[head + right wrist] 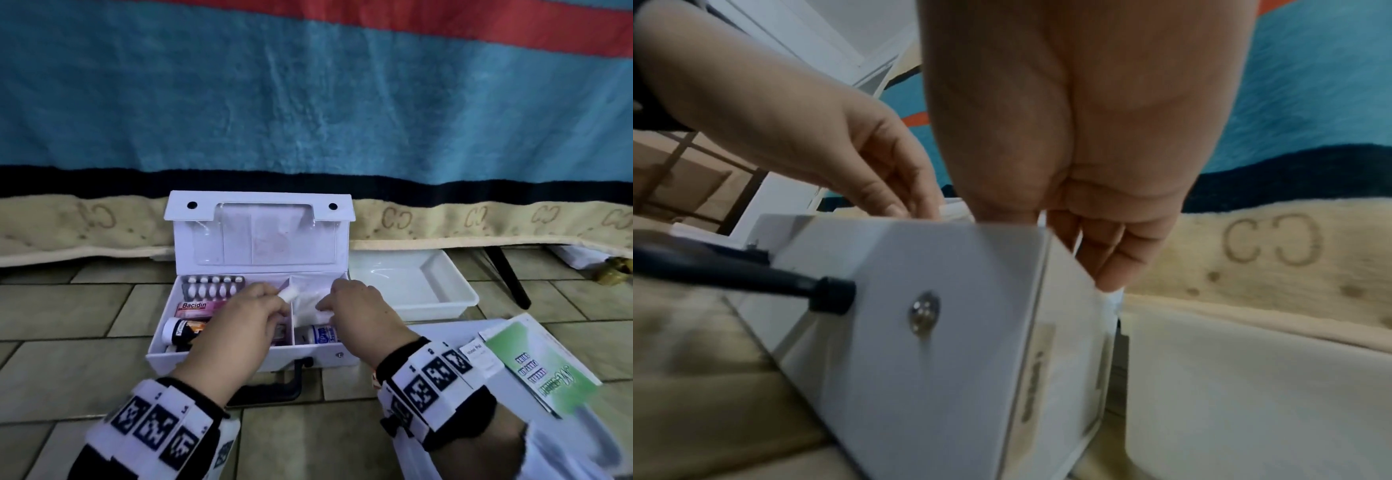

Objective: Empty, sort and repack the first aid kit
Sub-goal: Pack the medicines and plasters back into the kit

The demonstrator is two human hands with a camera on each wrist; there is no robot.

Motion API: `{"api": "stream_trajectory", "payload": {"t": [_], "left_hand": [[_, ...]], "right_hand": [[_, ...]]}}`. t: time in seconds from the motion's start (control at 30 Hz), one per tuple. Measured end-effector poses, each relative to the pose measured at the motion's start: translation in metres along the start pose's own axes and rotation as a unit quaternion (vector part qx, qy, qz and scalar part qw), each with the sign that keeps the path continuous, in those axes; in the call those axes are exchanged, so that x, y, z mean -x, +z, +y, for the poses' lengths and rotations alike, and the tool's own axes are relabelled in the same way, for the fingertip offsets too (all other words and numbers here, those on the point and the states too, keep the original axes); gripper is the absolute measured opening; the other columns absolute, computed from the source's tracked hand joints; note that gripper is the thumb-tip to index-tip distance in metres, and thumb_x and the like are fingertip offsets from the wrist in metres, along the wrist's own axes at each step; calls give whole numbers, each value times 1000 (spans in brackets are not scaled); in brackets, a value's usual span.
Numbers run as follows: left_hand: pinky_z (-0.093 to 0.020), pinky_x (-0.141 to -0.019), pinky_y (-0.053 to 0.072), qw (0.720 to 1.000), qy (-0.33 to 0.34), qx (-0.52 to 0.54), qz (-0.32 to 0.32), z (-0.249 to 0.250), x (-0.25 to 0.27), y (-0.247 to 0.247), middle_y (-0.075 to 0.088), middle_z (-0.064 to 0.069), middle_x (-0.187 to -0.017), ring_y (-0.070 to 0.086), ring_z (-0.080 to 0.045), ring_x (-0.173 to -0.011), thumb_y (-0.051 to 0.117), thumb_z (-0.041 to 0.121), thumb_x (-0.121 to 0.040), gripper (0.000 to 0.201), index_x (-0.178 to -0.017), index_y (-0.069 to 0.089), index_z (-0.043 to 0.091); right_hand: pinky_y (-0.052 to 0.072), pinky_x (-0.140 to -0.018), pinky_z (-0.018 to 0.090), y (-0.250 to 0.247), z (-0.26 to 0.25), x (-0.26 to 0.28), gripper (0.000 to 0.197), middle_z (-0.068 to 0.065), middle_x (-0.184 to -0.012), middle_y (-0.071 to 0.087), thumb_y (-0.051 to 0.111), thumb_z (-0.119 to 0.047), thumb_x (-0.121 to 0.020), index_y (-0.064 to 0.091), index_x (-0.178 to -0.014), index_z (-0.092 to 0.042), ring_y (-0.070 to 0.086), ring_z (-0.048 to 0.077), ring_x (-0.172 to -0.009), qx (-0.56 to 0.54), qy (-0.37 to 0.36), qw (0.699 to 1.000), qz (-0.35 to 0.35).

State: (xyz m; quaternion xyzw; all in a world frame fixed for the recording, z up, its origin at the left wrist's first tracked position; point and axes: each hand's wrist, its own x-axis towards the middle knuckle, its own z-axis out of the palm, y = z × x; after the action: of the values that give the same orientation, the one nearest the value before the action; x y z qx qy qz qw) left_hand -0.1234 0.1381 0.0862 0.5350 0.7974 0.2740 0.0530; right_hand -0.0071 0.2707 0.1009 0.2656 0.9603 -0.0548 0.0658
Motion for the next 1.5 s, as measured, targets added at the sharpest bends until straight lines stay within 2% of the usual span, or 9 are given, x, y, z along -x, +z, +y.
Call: {"api": "stream_trajectory", "payload": {"t": [0.17,0.33,0.53,0.67,0.9,1.0,1.17,1.33,1.5], "left_hand": [[-8,-63,34,1000,6,12,-12,15,-19,-8,59,7,-87,48,-1,-71,54,7,-89,16,-91,63,20],[-35,-73,50,996,-12,-41,-75,30,-48,-2,62,-2,-102,59,-21,-83,58,10,-88,22,-104,47,21],[-29,-70,45,980,-28,-146,-135,31,-63,13,55,-1,-96,58,-22,-91,54,-2,-83,25,-87,49,23],[-30,-75,43,969,-24,-211,-124,37,-61,19,53,-5,-103,56,-23,-97,51,-3,-84,22,-96,60,14],[-27,-78,41,959,-21,-238,-149,40,-59,21,59,-4,-108,55,-22,-102,47,-8,-82,31,-100,61,13],[-28,-78,41,965,-20,-220,-142,45,-55,18,57,-4,-111,54,-22,-103,52,0,-86,27,-107,58,16],[-32,-81,46,986,32,-144,-79,83,-39,16,56,1,-107,55,-20,-100,54,20,-90,16,-104,60,19],[-32,-84,47,978,114,-105,-137,120,-16,38,54,5,-109,55,-16,-101,54,23,-90,15,-103,60,24],[-34,-100,32,939,157,-217,-216,127,-1,65,48,4,-123,44,-20,-121,53,27,-89,25,-114,58,24]], "right_hand": [[40,-99,31,-11,15,9,47,-3,-122,58,53,2,-84,59,-122,-26,54,17,-113,-112,42,987,110],[43,-97,36,-16,24,26,32,-4,-113,64,54,-6,-88,66,-110,-25,59,15,-106,-173,56,969,166],[44,-95,38,-13,45,45,27,-7,-104,66,54,-7,-89,69,-102,-24,60,12,-101,-234,107,943,212],[46,-93,37,-10,61,57,26,-10,-96,67,56,-4,-87,70,-93,-25,62,10,-94,-256,131,928,237],[40,-67,5,-7,90,81,22,-5,-93,69,58,-5,-87,73,-90,-21,60,7,-78,-273,173,909,262],[39,-61,0,-8,103,96,22,-6,-87,67,58,-3,-86,73,-89,-20,55,-2,-68,-280,192,902,267],[38,-59,8,1,102,120,12,-13,-73,62,66,-16,-81,68,-85,-27,57,2,-69,-253,236,915,206],[46,-83,25,28,75,135,37,-2,-110,63,64,-38,-80,60,-115,-26,60,17,-102,-186,257,947,45],[45,-89,33,45,51,137,43,4,-121,52,56,-44,-84,47,-120,-21,54,22,-114,-105,226,967,44]]}}
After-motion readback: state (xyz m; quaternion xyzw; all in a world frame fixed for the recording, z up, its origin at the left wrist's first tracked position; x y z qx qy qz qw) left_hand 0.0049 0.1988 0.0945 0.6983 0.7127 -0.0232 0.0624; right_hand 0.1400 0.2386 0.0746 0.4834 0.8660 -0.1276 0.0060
